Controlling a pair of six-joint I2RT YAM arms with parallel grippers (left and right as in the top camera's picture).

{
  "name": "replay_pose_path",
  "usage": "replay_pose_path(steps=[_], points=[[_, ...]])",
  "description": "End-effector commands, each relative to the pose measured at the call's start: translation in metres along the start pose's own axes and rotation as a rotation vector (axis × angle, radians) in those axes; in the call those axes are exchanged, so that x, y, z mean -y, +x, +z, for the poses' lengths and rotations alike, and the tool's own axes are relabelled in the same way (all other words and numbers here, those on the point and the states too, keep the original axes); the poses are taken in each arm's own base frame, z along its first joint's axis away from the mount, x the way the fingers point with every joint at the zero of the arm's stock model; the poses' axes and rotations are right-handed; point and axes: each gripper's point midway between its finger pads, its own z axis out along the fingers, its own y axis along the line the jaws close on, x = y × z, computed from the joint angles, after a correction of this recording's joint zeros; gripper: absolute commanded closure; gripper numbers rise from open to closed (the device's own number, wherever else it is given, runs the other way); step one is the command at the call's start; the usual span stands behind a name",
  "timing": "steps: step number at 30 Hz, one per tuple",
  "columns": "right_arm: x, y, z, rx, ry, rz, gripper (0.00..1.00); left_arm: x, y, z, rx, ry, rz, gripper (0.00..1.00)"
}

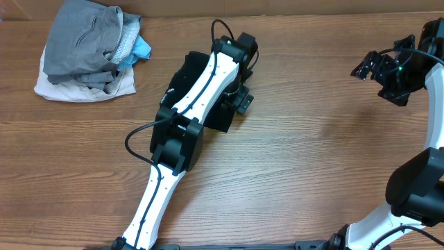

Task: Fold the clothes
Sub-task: 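Grasp the folded black shirt bundle with the left gripper, then carry the black bundle with the left gripper onto the clothes pile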

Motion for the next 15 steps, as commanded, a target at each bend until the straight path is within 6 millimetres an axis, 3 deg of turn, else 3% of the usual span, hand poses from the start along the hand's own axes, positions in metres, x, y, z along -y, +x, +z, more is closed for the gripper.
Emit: replay_pose_path(steps=[1,6,7,8,10,11,15], points=[[0.000,-0.003,-0.004,0.017,0.004,-0.012,0.00,0.005,0.011,0.008,-0.037,0.017,-0.030,0.02],[0.000,-0.003,-0.004,0.017,0.004,-0.011,0.00,0.009,0.013,0.022,-0.047,0.033,-0.035,0.16],[0.000,-0.003,-0.004,0.017,0.004,-0.012,0.00,0.009,0.012,0.024,-0.043,0.036,-0.038,0.23],[0.000,-0.003,-0.004,0.017,0.004,-0.012,0.00,0.009,0.011,0.027,-0.039,0.034,-0.045,0.37],[0.000,-0.003,-0.004,0.017,0.004,-0.012,0.00,0.009,0.009,0.031,-0.030,0.034,-0.064,0.72],[0.000,-0.003,-0.004,0.017,0.004,-0.012,0.00,0.009,0.008,0.032,-0.027,0.033,-0.076,0.83],[0.000,-0.003,-0.004,0.017,0.004,-0.030,0.00,0.010,0.004,0.034,-0.012,0.039,-0.088,0.96]])
